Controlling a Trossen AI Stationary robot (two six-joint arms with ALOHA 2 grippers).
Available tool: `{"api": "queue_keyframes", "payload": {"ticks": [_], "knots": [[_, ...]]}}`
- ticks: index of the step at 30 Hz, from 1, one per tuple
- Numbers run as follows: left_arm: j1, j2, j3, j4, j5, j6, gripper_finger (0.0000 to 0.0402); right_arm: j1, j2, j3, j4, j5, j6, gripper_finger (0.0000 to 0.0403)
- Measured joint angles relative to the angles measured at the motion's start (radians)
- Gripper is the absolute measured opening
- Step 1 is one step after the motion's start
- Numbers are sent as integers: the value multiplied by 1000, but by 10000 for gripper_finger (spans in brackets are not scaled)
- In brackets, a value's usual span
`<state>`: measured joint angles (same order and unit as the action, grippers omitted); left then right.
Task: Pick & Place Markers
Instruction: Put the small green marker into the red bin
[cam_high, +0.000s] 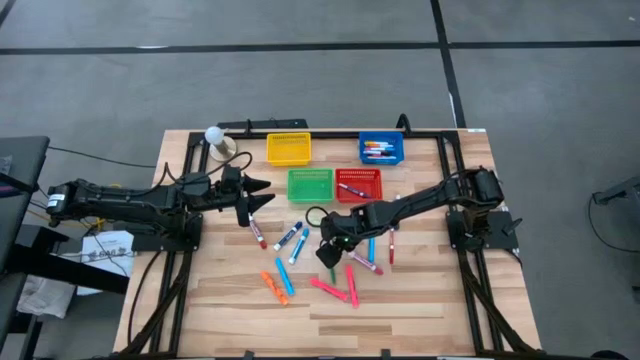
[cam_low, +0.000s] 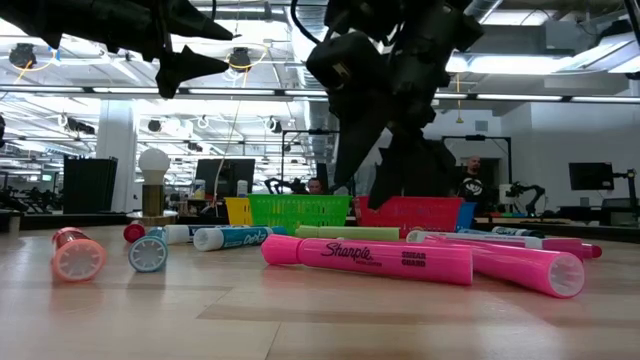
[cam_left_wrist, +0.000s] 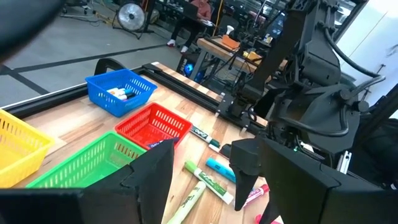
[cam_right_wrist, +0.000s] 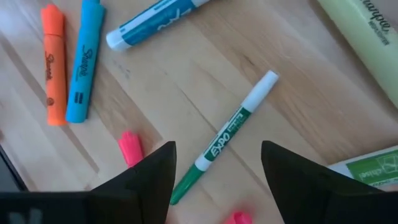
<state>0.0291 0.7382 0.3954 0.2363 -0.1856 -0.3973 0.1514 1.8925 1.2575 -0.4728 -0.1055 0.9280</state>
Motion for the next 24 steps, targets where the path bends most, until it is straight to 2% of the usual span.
{"api": "queue_keyframes", "payload": {"ticks": [7, 9, 17, 24], "knots": [[0, 1, 0, 11, 0, 0, 236, 1, 56, 15, -8, -28, 4, 224], [0, 4, 0, 14, 0, 0, 236, 2, 93, 48, -1, -26, 0, 224], [-1, 39, 0, 34, 0, -3, 236, 7, 215, 192, -152, -3, -36, 223], [-2, 73, 1, 50, 0, -3, 236, 30, 289, 294, -271, 48, -61, 189]]}}
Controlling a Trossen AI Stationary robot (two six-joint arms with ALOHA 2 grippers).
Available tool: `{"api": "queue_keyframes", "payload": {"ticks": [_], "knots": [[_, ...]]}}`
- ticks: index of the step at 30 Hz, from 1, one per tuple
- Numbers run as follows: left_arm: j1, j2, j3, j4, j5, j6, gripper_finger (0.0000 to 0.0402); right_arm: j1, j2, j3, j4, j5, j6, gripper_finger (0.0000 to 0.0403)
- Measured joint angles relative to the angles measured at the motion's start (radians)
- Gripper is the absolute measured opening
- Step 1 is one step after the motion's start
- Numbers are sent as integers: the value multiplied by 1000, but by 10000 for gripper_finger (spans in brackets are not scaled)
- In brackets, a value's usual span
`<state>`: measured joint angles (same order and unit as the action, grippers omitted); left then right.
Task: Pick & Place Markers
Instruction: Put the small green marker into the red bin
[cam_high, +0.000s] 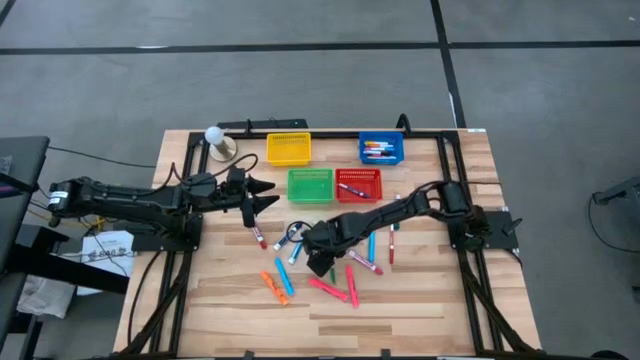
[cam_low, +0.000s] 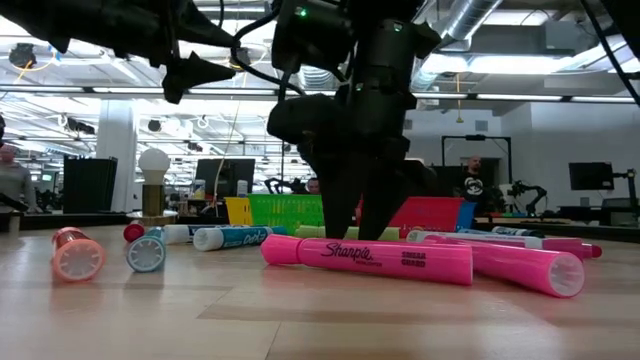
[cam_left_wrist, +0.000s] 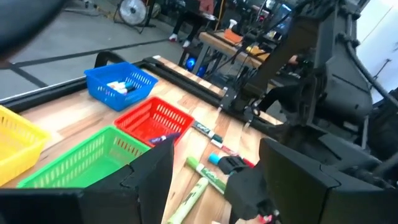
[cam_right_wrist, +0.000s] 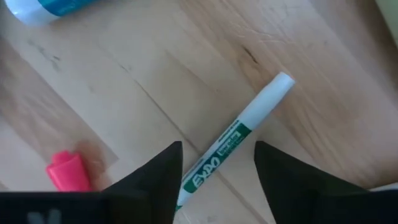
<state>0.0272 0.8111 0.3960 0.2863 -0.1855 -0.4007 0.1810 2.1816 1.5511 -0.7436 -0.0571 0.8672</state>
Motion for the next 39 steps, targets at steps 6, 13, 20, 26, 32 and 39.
{"api": "queue_keyframes", "payload": {"ticks": [6, 13, 20, 26, 32, 39], "knots": [[0, 7, 0, 7, 0, 0, 236, 3, -8, 2, -22, 49, -2, 127], [0, 7, 0, 11, 0, 0, 236, 3, -10, 0, -34, 61, -10, 62], [1, 7, 0, 14, 0, 0, 236, 3, -11, 0, -35, 65, -12, 25], [1, 7, 0, 14, 0, 0, 236, 2, -32, -4, -14, 88, -11, 30], [1, 7, 0, 14, 0, 0, 236, -7, -91, -2, -3, 89, -12, 29], [1, 7, 0, 14, 0, 0, 236, -6, -213, -2, -1, 85, -39, 33]]}}
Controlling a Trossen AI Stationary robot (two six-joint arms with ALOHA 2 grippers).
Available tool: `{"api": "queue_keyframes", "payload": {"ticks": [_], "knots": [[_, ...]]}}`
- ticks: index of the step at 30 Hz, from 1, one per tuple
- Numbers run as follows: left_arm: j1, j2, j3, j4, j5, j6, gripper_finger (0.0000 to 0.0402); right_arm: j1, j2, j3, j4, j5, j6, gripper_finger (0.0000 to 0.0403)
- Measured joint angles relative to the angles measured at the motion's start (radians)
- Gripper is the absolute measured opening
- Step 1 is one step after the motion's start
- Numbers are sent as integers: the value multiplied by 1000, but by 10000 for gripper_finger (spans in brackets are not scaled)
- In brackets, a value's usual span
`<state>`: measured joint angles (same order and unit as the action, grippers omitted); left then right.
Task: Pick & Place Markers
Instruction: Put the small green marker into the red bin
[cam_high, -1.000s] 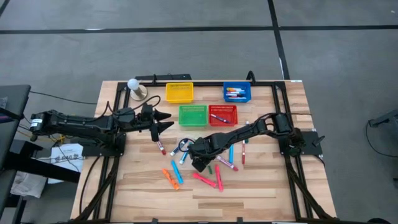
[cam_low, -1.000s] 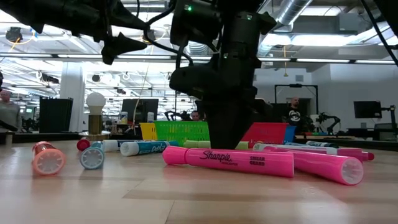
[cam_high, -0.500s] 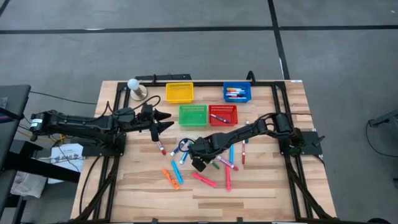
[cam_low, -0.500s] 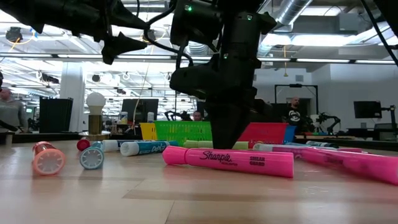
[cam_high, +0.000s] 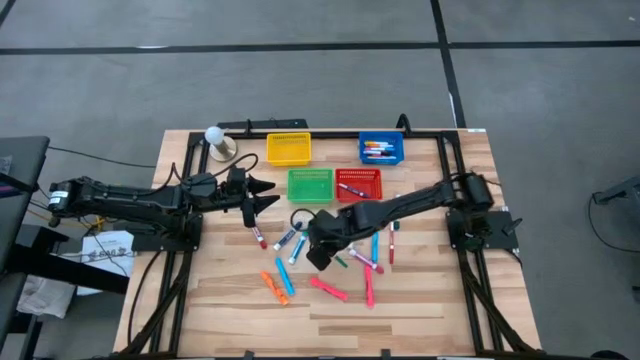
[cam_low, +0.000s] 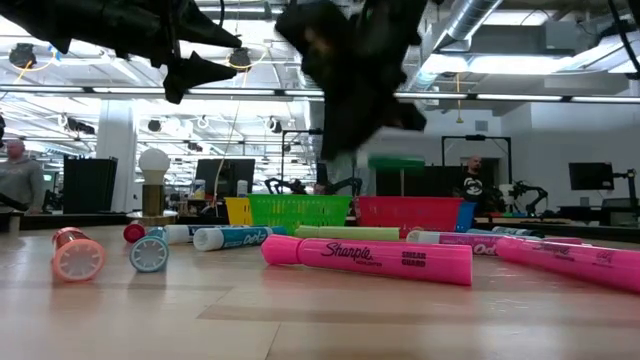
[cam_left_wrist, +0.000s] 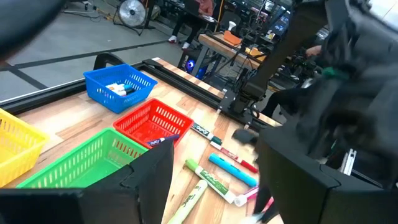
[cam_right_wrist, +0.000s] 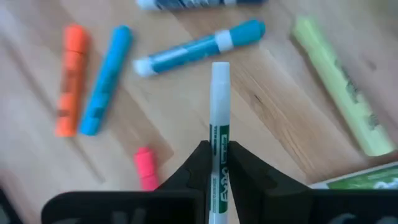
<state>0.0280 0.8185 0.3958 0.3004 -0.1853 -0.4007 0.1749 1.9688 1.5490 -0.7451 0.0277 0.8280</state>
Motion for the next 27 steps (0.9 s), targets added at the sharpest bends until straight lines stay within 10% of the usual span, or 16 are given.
{"api": "queue_keyframes", "payload": {"ticks": [27], "knots": [[0, 0, 0, 0, 0, 0, 236, -240, -478, 2, -309, 106, -386, 35]]}}
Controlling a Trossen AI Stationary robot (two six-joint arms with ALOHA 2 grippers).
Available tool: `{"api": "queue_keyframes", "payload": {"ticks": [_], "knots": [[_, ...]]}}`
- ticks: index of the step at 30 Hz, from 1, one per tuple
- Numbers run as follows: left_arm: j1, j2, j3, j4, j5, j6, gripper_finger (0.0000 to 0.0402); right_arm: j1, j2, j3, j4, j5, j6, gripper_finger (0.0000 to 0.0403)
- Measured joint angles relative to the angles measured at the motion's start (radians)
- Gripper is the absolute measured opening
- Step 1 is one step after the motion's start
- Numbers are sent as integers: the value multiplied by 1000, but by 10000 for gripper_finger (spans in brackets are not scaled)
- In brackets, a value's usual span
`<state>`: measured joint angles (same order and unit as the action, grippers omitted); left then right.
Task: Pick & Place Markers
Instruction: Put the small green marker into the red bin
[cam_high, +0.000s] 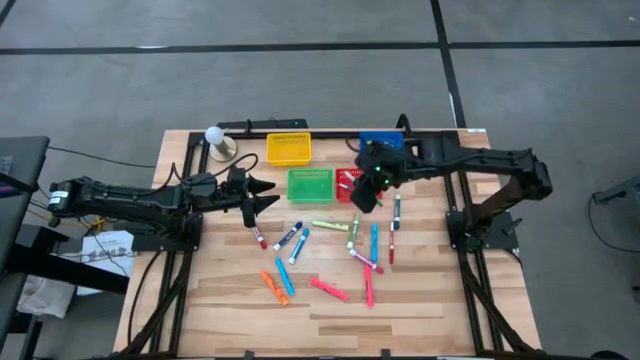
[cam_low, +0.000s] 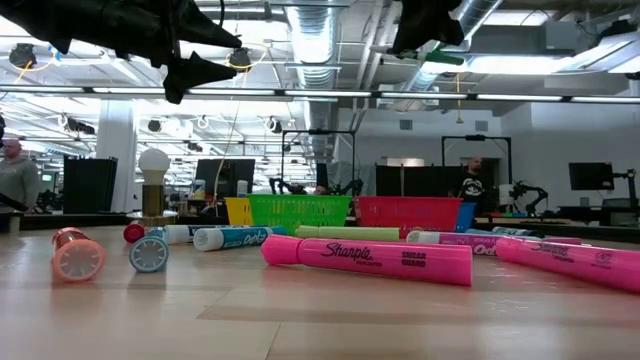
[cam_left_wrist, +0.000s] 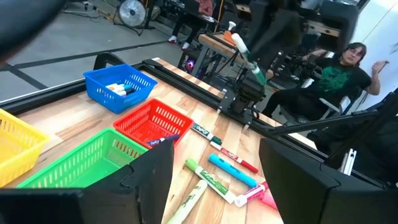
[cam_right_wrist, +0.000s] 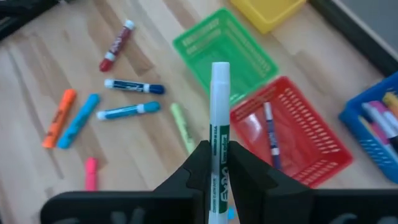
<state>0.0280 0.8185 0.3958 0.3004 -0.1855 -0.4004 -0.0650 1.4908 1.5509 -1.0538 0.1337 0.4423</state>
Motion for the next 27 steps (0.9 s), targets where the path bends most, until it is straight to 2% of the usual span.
{"api": "queue_keyframes", "payload": {"ticks": [11, 20, 27], "knots": [[0, 0, 0, 0, 0, 3, 236, -99, 45, 1, -5, -1, -270, 36], [0, 0, 0, 4, 0, 3, 236, -165, 168, 0, -9, -3, -560, 35], [0, 0, 0, 7, 0, 3, 236, -214, 267, 0, -8, -4, -697, 39]]}}
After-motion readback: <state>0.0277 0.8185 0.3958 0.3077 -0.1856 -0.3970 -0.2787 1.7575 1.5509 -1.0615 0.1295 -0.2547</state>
